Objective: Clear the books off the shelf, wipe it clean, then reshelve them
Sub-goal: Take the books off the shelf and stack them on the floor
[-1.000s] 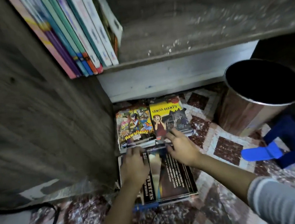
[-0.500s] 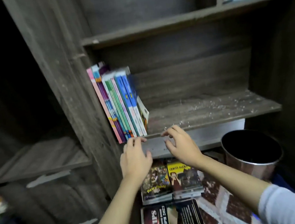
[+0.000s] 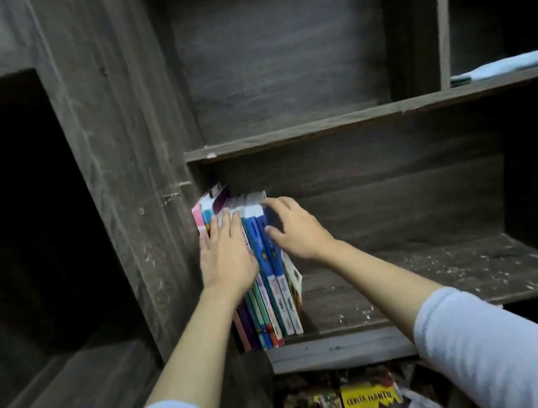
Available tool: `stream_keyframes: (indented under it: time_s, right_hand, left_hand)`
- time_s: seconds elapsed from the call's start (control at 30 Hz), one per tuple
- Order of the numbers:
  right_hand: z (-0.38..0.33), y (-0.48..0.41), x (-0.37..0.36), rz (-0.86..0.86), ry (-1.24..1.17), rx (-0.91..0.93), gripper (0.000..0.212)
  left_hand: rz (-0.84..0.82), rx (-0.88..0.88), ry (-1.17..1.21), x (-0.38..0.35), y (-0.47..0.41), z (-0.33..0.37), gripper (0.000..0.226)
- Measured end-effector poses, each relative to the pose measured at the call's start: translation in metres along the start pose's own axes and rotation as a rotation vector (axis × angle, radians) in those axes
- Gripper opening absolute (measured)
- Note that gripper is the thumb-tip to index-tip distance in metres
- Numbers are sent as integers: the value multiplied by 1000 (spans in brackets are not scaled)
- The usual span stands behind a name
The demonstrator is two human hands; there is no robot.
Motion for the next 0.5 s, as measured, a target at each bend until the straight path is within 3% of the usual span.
stream_keyframes:
  time_s: [0.23,0.5]
  right_hand:
    - [8,-43,-33,-200,119,48,49]
    - [21,-45,-27,-115,102,101,41]
  left_hand:
    - [165,47,102,-23,-3,-7,68]
    - [198,19,125,-28,-4,-6,67]
Point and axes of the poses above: each hand's wrist, its own y-axis away from the middle knuckle, its own x-axis out of the back of the hand, z = x × y, the point moved 7 cm from there along -y, towards the middle knuckle, and after that the axes turned 12 degrees about x, right-handed, at the moved point
